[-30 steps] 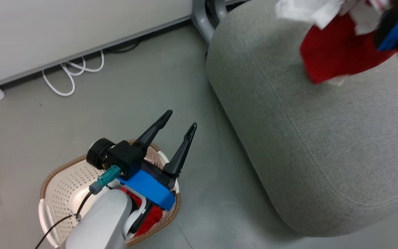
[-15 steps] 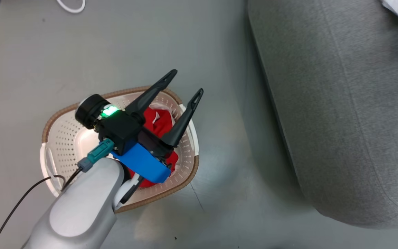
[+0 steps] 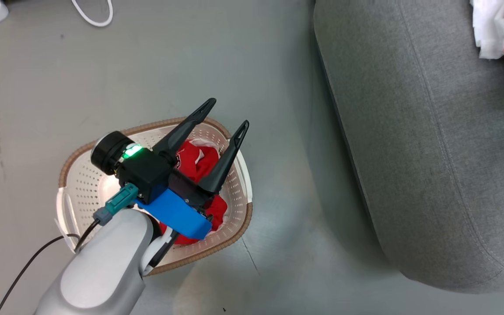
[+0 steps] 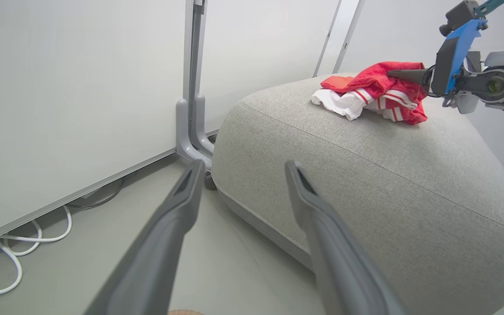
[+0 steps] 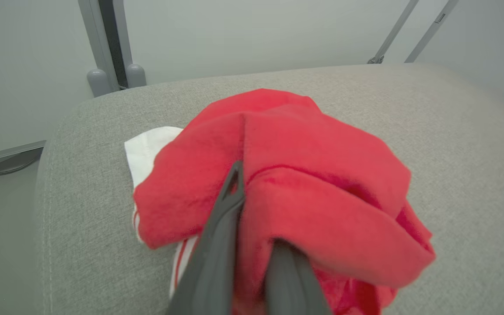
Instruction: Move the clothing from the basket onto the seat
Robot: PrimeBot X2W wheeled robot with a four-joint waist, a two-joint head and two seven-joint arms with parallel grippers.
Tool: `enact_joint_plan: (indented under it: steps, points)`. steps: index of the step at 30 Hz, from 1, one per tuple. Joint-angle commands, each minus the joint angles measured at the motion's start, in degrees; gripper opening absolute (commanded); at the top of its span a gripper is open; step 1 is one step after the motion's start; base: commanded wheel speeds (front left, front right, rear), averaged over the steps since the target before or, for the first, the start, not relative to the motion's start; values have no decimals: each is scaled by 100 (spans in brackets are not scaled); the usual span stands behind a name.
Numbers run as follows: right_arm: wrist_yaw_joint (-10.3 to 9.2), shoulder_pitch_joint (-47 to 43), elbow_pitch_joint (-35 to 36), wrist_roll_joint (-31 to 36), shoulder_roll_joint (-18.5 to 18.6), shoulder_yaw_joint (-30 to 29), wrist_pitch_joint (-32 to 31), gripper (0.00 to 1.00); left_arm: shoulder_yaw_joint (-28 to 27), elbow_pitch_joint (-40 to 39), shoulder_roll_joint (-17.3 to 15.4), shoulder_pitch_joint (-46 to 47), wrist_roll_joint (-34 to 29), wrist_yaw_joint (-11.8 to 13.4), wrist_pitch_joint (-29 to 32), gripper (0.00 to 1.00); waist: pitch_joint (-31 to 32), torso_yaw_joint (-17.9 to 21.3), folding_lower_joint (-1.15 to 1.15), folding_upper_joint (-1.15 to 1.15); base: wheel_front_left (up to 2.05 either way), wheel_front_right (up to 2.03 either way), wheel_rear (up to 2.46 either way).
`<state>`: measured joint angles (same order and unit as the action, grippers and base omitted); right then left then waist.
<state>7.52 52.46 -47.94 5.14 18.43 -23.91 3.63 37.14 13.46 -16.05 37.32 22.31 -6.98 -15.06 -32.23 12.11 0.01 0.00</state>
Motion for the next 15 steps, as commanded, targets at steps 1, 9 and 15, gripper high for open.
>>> enact_joint_plan:
  steps: [1,9,15]
  points:
    - [-6,-65,-35,37,22,-16,50,100,-49,13,-5,-87,25,8,-17,100,106,-25,-1,0,0,0,0]
    - [-6,-357,-112,233,-88,181,165,100,-306,85,227,-532,94,7,-17,100,806,-28,-1,0,0,0,0]
    - [-6,-797,-3,109,-185,421,226,100,-562,183,435,-975,119,-9,-17,100,1422,-47,-1,0,0,0,0]
